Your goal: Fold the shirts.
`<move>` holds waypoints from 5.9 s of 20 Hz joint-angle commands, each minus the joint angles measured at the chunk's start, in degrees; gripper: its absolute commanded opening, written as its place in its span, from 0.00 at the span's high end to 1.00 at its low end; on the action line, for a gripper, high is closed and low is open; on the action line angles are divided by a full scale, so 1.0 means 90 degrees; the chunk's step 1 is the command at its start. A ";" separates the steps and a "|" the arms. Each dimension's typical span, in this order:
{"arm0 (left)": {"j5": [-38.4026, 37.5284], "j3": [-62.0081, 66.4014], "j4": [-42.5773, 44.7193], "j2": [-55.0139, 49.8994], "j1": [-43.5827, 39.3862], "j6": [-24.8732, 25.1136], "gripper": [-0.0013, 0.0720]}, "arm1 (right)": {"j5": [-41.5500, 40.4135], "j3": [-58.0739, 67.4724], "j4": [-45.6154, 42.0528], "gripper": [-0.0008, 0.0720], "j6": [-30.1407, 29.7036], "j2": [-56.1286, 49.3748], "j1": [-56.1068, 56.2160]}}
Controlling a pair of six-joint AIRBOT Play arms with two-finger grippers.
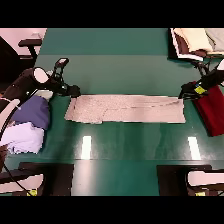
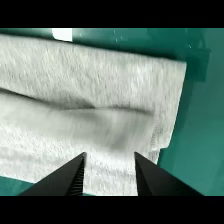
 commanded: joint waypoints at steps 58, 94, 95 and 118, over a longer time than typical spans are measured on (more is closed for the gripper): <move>-0.1120 0.2800 0.0374 0.0867 0.1212 -0.0342 0.96 | -0.2934 0.2718 0.4775 0.17 -0.1039 -0.1394 0.5982; -0.1321 0.2436 -0.0770 0.1073 0.0250 -0.0085 0.96 | -0.2538 0.0903 0.3665 0.98 -0.0262 -0.1491 0.2759; -0.1311 0.2436 -0.0770 0.1073 0.0124 -0.0046 0.96 | -0.2497 0.0872 0.3441 0.98 -0.0211 -0.1229 0.2390; -0.0780 0.2436 -0.0971 0.1073 -0.0134 -0.0032 0.96 | -0.1906 0.2254 0.2237 0.98 -0.0204 0.0522 -0.2822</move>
